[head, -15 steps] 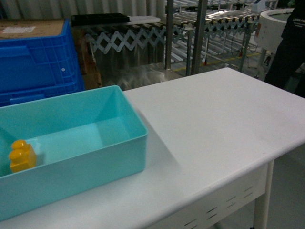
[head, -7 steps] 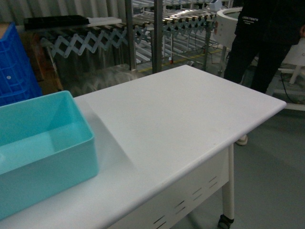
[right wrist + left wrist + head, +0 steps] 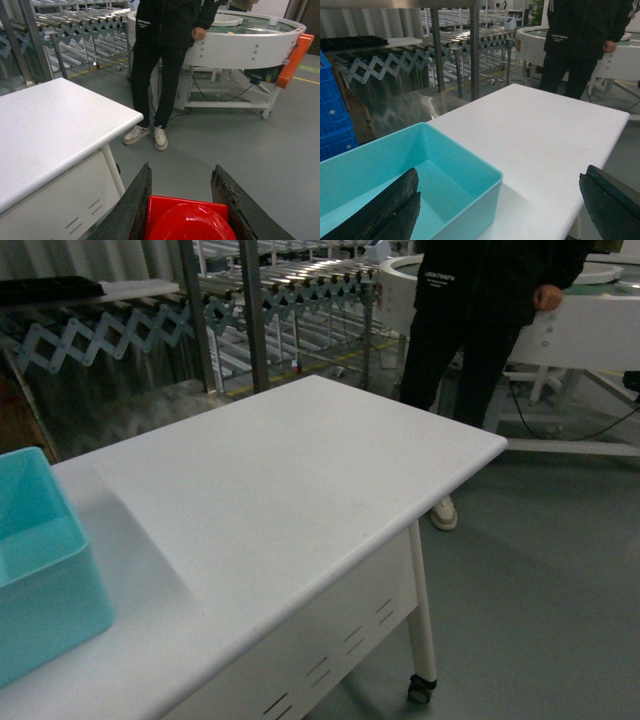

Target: Pick red block from blue box to shelf

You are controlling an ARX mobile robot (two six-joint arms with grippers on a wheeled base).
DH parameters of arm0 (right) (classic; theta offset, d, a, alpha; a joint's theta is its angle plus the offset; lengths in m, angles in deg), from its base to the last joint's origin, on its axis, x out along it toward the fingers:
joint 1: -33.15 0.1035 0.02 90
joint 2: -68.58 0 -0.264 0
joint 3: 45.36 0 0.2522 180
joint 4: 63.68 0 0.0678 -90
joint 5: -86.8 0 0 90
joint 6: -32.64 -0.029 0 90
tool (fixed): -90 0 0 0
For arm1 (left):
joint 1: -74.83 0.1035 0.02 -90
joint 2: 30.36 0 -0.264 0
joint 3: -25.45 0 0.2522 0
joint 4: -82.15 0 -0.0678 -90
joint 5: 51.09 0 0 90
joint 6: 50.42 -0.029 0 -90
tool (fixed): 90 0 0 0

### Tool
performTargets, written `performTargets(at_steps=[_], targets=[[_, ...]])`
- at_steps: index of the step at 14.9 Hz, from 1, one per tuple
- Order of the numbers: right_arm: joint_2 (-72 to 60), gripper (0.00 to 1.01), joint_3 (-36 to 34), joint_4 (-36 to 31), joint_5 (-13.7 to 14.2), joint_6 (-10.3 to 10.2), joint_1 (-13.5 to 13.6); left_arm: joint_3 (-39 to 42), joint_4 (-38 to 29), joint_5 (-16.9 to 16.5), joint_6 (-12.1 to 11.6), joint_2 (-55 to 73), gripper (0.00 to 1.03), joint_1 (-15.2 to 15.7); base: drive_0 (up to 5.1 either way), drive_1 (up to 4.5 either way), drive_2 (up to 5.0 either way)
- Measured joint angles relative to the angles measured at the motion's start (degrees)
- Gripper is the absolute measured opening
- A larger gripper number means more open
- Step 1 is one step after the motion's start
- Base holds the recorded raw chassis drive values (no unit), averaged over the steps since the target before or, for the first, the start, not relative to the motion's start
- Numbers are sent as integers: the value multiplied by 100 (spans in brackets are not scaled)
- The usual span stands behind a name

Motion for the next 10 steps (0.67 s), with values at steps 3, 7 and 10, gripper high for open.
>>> performTargets(at_steps=[3,7,10], targets=[[-2,29,0,0,0,0,0,0,-2,0,0,0,98,0,-160,-160,-160],[-2,29,0,0,0,2,0,0,-2,0,0,0,98,0,-155,-155,-155],[-2,29,0,0,0,0,0,0,0,0,0,0,98,0,-156,-156,-156]])
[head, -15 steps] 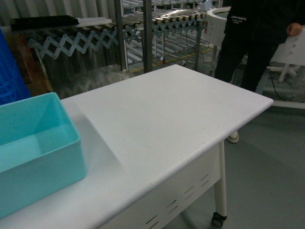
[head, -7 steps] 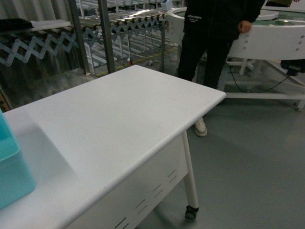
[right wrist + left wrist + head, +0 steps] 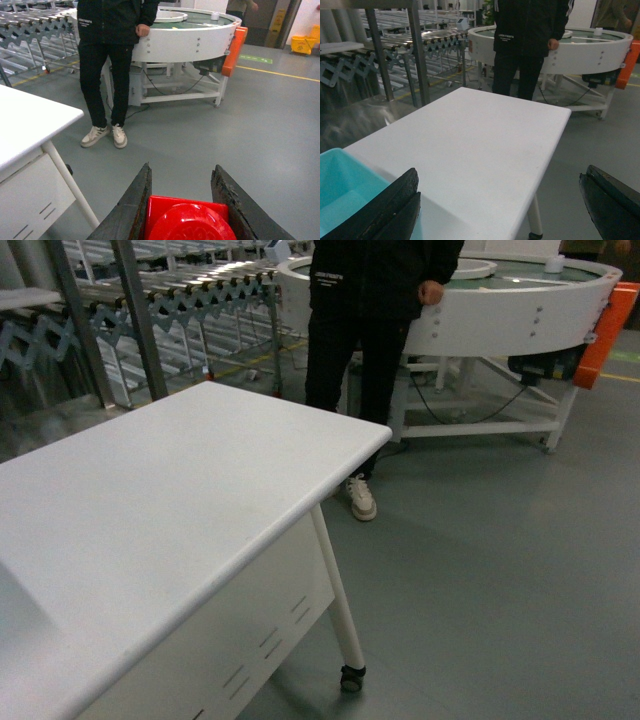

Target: Pick red block from blue box to shelf

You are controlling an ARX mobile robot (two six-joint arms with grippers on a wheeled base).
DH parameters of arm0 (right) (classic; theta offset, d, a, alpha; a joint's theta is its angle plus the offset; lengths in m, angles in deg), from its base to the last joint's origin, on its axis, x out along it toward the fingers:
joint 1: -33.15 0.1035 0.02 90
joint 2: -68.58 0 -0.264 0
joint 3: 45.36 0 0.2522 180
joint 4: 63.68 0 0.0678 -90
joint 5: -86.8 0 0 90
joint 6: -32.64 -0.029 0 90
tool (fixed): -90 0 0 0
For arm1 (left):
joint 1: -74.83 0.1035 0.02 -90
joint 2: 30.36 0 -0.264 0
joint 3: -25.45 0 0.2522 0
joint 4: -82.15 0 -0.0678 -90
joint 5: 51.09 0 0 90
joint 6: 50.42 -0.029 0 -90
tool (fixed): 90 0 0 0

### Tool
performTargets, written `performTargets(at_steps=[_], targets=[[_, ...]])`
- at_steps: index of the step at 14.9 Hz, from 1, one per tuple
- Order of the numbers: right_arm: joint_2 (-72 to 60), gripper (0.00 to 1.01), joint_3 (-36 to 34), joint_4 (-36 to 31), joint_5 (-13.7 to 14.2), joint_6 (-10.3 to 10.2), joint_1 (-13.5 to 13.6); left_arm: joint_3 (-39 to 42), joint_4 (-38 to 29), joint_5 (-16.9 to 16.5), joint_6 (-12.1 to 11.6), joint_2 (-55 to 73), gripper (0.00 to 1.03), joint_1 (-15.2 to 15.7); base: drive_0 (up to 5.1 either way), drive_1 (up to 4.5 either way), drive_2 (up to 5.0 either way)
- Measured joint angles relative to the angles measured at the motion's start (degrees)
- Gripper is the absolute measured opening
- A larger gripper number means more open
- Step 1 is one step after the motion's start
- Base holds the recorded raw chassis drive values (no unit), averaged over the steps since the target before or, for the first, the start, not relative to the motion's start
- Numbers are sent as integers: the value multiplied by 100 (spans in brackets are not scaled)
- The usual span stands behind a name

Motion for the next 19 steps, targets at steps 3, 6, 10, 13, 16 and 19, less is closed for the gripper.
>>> performTargets(at_steps=[3,6,10,13,16,19], targets=[[2,29,0,0,0,2,0,0,-2,0,0,0,98,0,-160,-160,-160],[0,29,0,-2,0,2,0,0,0,0,0,0,98,0,-153,-153,-153],[2,29,0,0,2,2,-2,0,0,0,0,0,98,0,-159,-159,-159],[0,29,0,0,2,0,0,0,0,0,0,0,98,0,-159,-159,-159],[0,29,0,0,2,2,-2,0,0,0,0,0,98,0,-153,-50,-256],[2,29,0,11,2,2,-2,0,-2,0,0,0,98,0,-153,239,-545]])
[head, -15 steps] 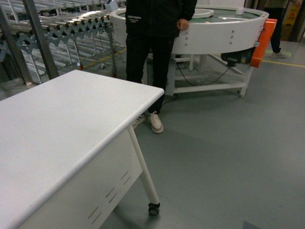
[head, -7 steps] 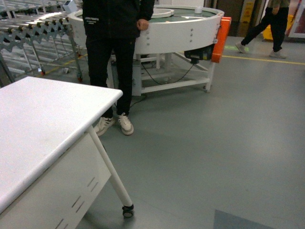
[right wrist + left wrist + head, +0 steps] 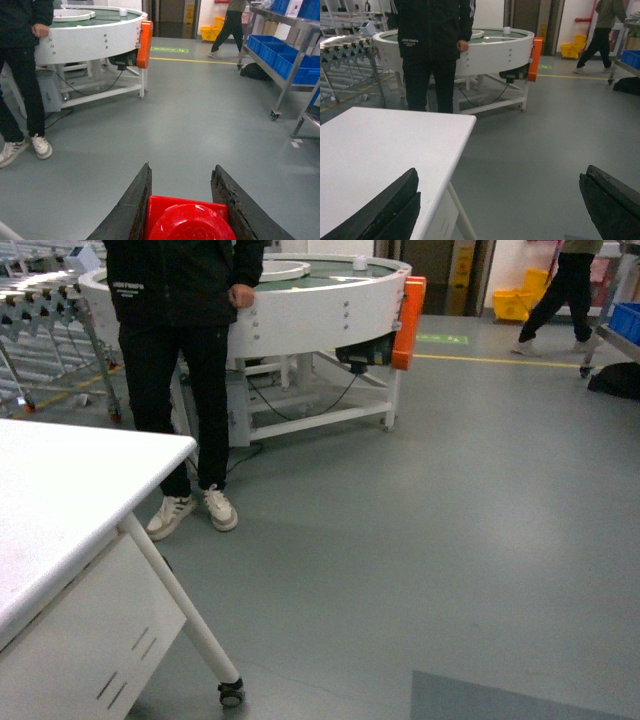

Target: Pick red block from blue box to shelf

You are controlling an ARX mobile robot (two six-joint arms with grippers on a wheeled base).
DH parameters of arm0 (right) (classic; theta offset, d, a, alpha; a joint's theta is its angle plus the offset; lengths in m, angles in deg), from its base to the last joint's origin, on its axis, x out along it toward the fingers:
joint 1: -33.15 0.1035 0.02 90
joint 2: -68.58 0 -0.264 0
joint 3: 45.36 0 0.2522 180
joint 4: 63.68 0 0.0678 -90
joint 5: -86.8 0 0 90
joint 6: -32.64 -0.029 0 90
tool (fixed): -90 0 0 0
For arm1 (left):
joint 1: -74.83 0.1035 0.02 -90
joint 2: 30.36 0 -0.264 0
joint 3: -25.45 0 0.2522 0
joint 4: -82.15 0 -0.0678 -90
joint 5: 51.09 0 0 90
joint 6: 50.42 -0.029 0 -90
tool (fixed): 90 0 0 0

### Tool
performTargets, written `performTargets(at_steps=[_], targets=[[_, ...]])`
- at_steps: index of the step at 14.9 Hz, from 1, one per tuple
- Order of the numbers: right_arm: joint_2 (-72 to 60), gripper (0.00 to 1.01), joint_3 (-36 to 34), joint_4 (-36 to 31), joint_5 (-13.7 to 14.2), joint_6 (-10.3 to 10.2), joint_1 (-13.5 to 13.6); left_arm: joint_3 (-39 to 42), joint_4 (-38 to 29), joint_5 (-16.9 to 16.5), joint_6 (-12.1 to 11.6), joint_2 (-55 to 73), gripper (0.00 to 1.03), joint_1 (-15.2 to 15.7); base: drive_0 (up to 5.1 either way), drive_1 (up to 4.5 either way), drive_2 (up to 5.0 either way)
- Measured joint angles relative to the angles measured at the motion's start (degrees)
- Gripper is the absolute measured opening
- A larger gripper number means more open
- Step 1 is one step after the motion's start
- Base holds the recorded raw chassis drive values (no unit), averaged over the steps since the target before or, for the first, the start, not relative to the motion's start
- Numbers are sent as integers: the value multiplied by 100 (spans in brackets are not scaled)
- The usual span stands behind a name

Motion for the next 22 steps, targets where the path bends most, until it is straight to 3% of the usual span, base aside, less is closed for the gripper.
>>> performTargets(at_steps=[10,22], targets=[[0,29,0,-9,-4,0,7,0,-11,13,0,0,98,0,-155,278,-588],[-2,29,-11,0,28,0,2,0,24,0,2,0,98,-4,-4,430,-437]])
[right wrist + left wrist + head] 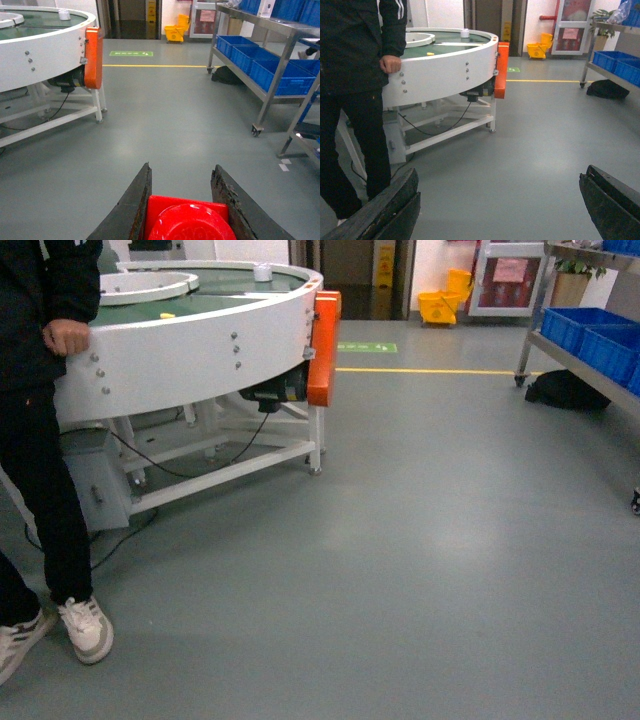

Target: Pick red block from blue box to shelf

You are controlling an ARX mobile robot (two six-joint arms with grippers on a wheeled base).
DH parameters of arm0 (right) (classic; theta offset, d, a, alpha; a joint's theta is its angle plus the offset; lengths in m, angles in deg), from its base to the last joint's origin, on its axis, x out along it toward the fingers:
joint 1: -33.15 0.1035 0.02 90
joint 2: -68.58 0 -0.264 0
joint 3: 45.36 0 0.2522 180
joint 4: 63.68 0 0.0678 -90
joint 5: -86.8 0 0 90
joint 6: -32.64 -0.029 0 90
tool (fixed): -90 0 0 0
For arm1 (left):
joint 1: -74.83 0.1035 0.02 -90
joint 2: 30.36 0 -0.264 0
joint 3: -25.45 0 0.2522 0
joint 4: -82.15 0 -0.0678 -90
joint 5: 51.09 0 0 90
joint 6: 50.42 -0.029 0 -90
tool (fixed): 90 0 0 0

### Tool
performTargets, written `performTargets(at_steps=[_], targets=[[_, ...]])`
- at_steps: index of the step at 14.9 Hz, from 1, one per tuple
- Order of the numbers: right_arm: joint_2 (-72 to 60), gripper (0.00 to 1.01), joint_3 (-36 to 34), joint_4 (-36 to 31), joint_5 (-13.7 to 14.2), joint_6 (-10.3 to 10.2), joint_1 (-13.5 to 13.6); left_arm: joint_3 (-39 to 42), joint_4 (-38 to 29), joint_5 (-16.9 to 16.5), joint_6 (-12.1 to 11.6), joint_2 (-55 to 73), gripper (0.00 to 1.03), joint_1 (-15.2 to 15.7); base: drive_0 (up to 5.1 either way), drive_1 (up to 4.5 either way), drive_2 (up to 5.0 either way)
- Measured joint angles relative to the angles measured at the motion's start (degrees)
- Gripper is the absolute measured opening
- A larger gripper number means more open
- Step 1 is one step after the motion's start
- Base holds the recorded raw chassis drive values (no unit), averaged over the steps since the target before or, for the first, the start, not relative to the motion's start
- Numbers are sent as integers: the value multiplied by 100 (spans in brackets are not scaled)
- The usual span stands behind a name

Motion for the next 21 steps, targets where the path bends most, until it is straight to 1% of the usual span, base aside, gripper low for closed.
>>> performTargets(at_steps=[12,21], targets=[[0,29,-2,2,-15,0,0,0,-24,2,-2,0,98,9,-9,424,-443],[0,29,-2,-11,-15,0,-2,0,-22,-2,-2,0,98,4,-145,289,-578]])
